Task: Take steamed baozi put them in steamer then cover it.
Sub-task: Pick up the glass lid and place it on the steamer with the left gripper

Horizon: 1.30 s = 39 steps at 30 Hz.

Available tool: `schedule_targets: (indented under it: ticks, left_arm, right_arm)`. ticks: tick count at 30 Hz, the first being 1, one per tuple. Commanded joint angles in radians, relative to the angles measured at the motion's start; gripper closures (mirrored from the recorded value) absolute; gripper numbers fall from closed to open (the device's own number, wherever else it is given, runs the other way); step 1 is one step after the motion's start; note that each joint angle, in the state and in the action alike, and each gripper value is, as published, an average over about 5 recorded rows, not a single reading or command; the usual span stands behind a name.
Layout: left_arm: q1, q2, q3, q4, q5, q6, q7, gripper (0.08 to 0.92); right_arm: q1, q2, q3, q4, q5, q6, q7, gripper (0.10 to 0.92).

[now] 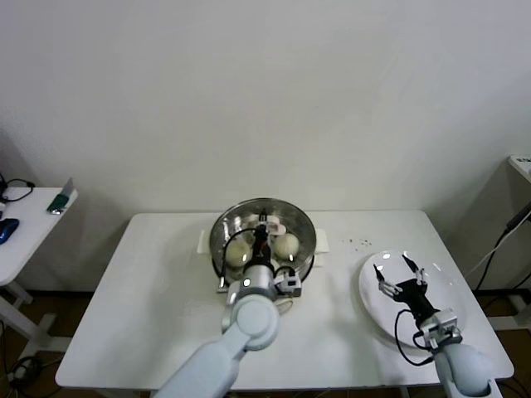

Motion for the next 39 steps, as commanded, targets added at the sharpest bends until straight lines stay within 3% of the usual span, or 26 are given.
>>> schedule_targets:
  ticks: [1, 17, 20, 33, 36, 39]
  left_arm:
    - [-0.001, 0.004, 0.001, 0.015, -0.011, 0.049, -0.014, 0.855]
    - [0.013, 0.018, 0.006, -0.023, -0.038, 0.049, -0.032, 0.846]
    - [0.022, 0.041, 0.012, -0.084, -0.071, 0.049, -0.025, 0.797]
    - [0.142, 0.191, -0.041, -0.350, -0.212, 0.049, -0.003, 0.408]
    - [0.186, 0.245, -0.079, -0.418, -0.328, 0.047, -0.043, 0.321]
    - [0.222, 0.301, -0.150, -0.467, -0.491, 0.019, -0.145, 0.240]
  right_arm:
    - [-0.003, 0.000, 0.005, 0.001, -0.001, 0.002, -0.004, 0.203]
    - [-0.011, 0.005, 0.006, 0.017, -0.007, -0.031, -0.006, 0.203]
    - [-0.015, 0.001, 0.006, 0.031, -0.018, -0.087, 0.011, 0.203]
    - [-0.016, -0.002, 0.015, 0.045, -0.027, -0.171, 0.027, 0.203]
    - [-0.015, -0.002, 0.014, 0.049, -0.028, -0.179, 0.032, 0.203]
    - [-0.015, -0.003, 0.015, 0.049, -0.027, -0.174, 0.034, 0.203]
